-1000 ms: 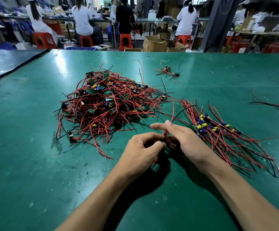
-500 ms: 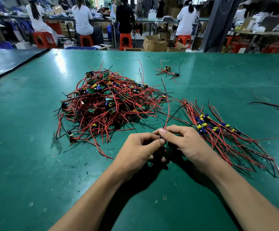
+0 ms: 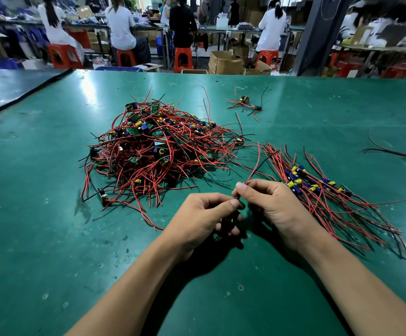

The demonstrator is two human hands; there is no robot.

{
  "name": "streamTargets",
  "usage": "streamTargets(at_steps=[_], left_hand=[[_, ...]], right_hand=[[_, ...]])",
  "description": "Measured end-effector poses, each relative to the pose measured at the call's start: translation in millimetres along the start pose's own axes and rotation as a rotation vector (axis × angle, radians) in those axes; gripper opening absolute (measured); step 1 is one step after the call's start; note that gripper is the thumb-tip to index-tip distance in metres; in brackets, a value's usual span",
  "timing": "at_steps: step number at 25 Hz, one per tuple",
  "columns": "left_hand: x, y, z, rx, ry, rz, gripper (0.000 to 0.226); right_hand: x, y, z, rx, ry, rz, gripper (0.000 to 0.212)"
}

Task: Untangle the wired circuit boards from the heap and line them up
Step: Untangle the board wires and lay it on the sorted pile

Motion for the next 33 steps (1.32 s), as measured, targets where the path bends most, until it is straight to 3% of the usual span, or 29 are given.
streamTargets(at_steps=[6,11,19,22,26,30,33], left_hand=[[-3.8,2.8,-7.6,0.021,-0.119,-0.032,0.027],[-4.9,3.7,-5.7,-0.013,-0.147,-0.030,0.026],[-3.6,2.7,-4.4,0.016,-0.471,0.029,0.028],[-3.8,2.7,-5.7,0.022,-0.492,0.031,0.026],[-3.0,3.8,-12.5,0.081,-0.548,0.043,0.022],[-3.5,3.7,-9.3,0.081,-0.526,0.041,0.017],[-2.9,3.9,-8.4,0.069,-0.507,0.045,0.016]], right_hand=[[2.7,2.4,-13.4,0.046,-0.077,0.017,0.024],[4.0,3.6,-11.3,0.119,0.052,-0.054,0.023],[9.4,-2.0,8.6,-0.130,0.390,0.081,0.014],[10.1,-4.2,14.9,-0.254,0.452,0.127,0.014],[8.6,-4.4,19.9,-0.373,0.166,0.132,0.025],[11.6,-7.2,9.4,-0.236,-0.313,0.061,0.037],[18.5,-5.9,7.3,-0.158,-0.488,0.058,0.036]])
Point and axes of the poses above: each hand's wrist, its own y-axis away from the middle knuckle, its own z-axis out of the back of the hand, x = y × z, the point moved 5 cm from there along -y, towards the middle knuckle, and after that the axes turned 12 degrees about x, right-handed, at the moved point
